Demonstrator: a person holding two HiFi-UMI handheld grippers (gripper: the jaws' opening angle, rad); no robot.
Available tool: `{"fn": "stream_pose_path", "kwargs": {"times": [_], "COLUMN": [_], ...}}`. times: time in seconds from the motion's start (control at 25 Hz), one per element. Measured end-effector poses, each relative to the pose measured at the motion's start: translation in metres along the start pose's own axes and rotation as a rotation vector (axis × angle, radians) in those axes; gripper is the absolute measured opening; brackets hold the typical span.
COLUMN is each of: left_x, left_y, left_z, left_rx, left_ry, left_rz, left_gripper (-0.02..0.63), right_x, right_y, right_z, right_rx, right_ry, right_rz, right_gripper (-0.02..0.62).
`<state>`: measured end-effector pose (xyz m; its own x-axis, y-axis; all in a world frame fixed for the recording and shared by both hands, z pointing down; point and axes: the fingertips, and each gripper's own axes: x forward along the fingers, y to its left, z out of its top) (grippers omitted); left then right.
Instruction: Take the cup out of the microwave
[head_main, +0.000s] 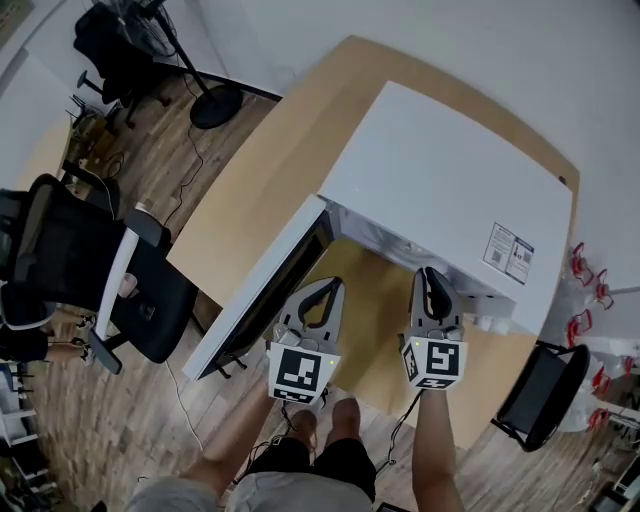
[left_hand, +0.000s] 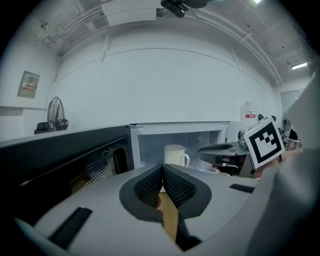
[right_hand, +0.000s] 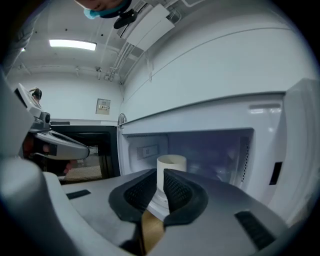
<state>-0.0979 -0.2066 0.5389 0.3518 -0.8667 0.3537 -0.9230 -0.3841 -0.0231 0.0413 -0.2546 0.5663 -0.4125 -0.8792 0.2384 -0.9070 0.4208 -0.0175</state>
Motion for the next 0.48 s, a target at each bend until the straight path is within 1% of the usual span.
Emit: {"fn": "stream_pose_path", "kwargs": {"times": [0.04,0.08,0.12,0.28,0.4,0.48], "left_x": [0.003,0.005,0.007,0.012,0.014,0.017], "left_y": [0.0,0.001,0.002,0.006,0.006,0.006], "left_z": [-0.001,-0.003,-0.004,-0.007,-0.007,-0.008], "left_rx": [-0.001,-0.002,-0.005,-0.023,-0.025,-0.026], "left_ry": [0.004,0.007,0.011,0.024,0.028,0.03], "left_rz": [0.002,0.005,0.008,0.019,0.02,0.022], "left_gripper": [0.021,0.021,0.021,0.021,0.021,0.021], "right_x": [0.005,0.011,0.016,0.035,0.047,0.055], "right_y": [-0.002,-0.003,-0.004,-0.007,-0.012,-0.016], "right_z": [-0.002,-0.004,-0.006,-0.013,-0.015,-0.015], "right_rx": [0.005,0.011,0.018,0.048,0.073,0.077], "right_ry": [0.007,0.015,0.024,0.05,0.068,0.074], "right_rz": [0.005,0.012,0.02,0.033,0.022,0.008], "right_gripper": [0.03,0.064,0.122,0.266,0.333,0.355]}}
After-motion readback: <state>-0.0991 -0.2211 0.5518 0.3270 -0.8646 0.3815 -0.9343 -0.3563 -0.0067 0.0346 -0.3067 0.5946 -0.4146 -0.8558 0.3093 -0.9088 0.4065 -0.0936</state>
